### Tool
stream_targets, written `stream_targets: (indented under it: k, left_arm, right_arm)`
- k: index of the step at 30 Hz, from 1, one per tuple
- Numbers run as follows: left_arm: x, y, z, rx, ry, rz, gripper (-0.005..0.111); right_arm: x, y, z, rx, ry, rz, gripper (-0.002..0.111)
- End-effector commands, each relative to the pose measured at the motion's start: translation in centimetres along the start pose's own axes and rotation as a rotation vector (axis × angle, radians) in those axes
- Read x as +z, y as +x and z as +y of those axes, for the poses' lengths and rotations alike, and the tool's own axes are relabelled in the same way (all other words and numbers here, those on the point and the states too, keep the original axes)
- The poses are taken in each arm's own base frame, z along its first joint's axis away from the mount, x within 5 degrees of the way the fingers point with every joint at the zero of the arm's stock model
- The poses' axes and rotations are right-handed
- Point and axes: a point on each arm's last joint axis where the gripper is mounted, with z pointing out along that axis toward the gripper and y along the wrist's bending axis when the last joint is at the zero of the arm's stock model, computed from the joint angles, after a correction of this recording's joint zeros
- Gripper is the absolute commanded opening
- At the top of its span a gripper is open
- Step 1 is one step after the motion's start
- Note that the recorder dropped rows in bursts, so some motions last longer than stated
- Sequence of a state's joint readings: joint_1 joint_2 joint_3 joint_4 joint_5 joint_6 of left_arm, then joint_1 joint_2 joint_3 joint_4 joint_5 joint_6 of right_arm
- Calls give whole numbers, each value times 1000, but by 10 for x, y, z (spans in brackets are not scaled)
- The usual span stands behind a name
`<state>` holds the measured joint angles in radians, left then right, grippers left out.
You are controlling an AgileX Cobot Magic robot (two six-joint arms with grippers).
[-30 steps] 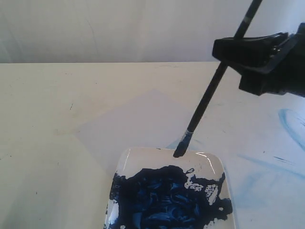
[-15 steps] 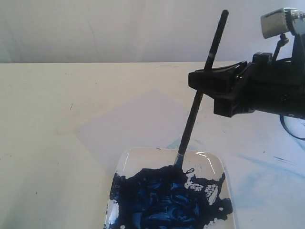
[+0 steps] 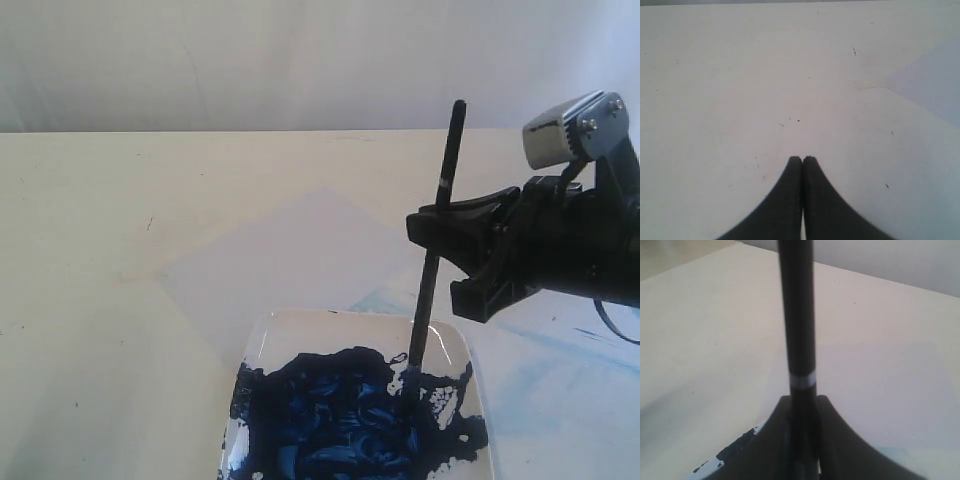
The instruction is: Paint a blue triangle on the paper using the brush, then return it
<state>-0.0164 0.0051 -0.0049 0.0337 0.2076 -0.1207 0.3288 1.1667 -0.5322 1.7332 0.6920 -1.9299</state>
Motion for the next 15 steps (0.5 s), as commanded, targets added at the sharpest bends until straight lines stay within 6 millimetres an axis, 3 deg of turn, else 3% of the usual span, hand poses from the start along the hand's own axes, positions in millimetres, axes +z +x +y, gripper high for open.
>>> stream_targets:
  k: [1,15]
  left_arm:
    - [0,1,0,-7,8,-5,0]
    - [0,1,0,-7,8,-5,0]
  right_arm:
    - [0,7,-2,4,36,23,0]
    - [-8,-6,4,-15,25,-34,0]
